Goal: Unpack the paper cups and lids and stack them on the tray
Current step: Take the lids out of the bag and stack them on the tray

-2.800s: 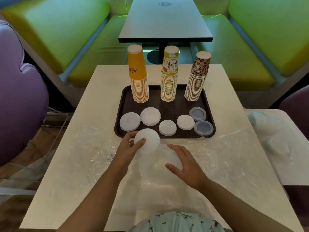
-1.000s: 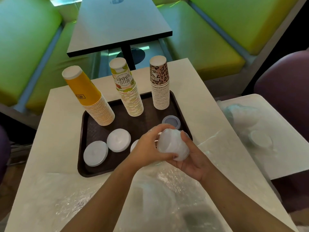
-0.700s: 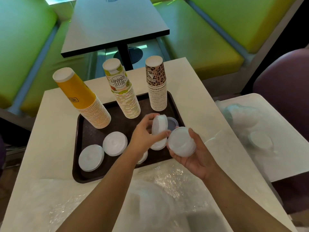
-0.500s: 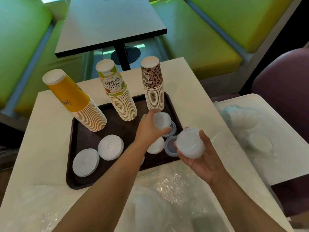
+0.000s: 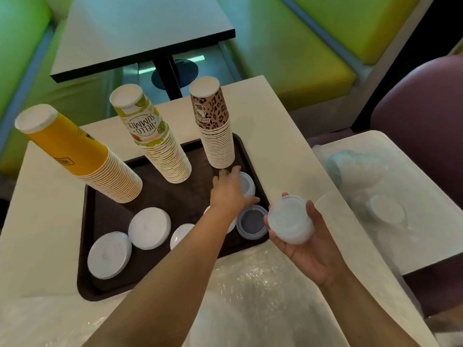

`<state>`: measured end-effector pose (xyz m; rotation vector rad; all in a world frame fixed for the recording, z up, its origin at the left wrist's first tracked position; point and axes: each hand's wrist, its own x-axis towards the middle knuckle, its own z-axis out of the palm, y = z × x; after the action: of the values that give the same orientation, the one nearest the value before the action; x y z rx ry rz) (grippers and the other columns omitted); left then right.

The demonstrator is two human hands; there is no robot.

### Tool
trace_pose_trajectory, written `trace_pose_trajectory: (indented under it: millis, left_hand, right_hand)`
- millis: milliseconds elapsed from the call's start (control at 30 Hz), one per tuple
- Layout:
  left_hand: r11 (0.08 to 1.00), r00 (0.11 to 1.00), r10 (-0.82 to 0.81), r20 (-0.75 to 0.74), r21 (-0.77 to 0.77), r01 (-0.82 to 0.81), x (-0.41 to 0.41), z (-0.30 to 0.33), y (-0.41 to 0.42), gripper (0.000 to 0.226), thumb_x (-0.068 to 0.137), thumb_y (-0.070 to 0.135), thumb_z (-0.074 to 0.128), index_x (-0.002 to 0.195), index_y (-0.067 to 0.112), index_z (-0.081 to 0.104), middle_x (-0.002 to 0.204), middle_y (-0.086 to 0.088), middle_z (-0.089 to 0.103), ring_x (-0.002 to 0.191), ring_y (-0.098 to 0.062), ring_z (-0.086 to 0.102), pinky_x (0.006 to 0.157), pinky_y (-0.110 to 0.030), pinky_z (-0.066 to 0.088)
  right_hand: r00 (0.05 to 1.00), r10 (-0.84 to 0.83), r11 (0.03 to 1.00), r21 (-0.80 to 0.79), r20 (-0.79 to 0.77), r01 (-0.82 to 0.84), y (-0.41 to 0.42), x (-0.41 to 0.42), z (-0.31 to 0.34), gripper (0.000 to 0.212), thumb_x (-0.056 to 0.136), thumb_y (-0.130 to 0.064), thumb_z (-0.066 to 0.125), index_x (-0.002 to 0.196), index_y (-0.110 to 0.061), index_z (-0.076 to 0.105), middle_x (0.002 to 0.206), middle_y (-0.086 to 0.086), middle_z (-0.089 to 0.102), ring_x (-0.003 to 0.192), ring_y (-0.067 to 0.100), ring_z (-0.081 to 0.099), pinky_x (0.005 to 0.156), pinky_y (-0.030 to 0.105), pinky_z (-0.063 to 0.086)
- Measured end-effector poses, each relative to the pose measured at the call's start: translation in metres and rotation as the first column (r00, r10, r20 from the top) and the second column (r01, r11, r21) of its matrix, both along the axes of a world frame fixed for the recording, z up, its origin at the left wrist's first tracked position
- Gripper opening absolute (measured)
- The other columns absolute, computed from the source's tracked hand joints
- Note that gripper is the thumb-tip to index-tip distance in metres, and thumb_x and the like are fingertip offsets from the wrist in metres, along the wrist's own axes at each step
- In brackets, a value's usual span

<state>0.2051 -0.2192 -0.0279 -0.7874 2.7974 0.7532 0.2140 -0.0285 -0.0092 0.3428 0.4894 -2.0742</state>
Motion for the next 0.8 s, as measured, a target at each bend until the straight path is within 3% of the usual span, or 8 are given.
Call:
trace_pose_trajectory:
  millis: [133, 333, 467, 800]
  left_hand:
    - [0.989, 0.984, 0.095, -0.152, 0.128, -0.076, 0.026, 0.011, -0.012, 0.102, 0.063, 0.051, 0.082, 0.143, 0.018, 0.029, 0.138, -0.011, 0.038, 0.128, -0.028, 0.036, 0.103, -0.043, 0.039]
    - [1.0, 0.983, 0.021, 0.185, -0.013, -0.019, 0.07, 0.012, -0.014, 0.102, 0.064, 0.045, 0.083, 0.142, 0.014, 0.025, 0.143, -0.01, 0.029, 0.132, -0.028, 0.029, 0.106, -0.043, 0.037]
    - [0.993, 0.982, 0.027, 0.189, -0.114, -0.005, 0.073, 0.004, -0.01, 0.096, 0.069, 0.043, 0.08, 0.142, 0.013, 0.025, 0.144, -0.012, 0.027, 0.132, -0.031, 0.028, 0.105, -0.044, 0.034]
    - [0.985, 0.967, 0.168, 0.193, -0.081, -0.155, 0.066, 0.007, -0.042, 0.094, 0.075, 0.034, 0.078, 0.145, 0.012, 0.02, 0.149, -0.016, 0.021, 0.137, -0.034, 0.023, 0.11, -0.044, 0.031]
  right_hand:
    - [1.0, 0.002, 1.0, 0.02, -0.017, -0.001, -0.002, 0.001, 0.0, 0.081, 0.041, -0.031, 0.096, 0.114, -0.019, 0.065, 0.117, 0.015, 0.061, 0.103, 0.032, 0.062, 0.069, 0.04, 0.059]
    - [0.999, 0.013, 0.998, 0.061, -0.036, -0.011, -0.007, 0.005, 0.004, 0.091, 0.04, -0.033, 0.096, 0.121, -0.019, 0.059, 0.123, 0.015, 0.057, 0.112, 0.033, 0.057, 0.069, 0.04, 0.059]
    - [1.0, 0.013, 0.996, 0.088, -0.019, -0.011, -0.014, 0.01, 0.007, 0.095, 0.037, -0.032, 0.097, 0.123, -0.019, 0.058, 0.126, 0.014, 0.056, 0.121, 0.034, 0.051, 0.071, 0.041, 0.059]
    - [0.998, 0.038, 0.992, 0.124, -0.04, -0.033, -0.012, 0.012, 0.01, 0.099, 0.034, -0.032, 0.097, 0.124, -0.02, 0.057, 0.124, 0.016, 0.056, 0.113, 0.035, 0.056, 0.068, 0.042, 0.059]
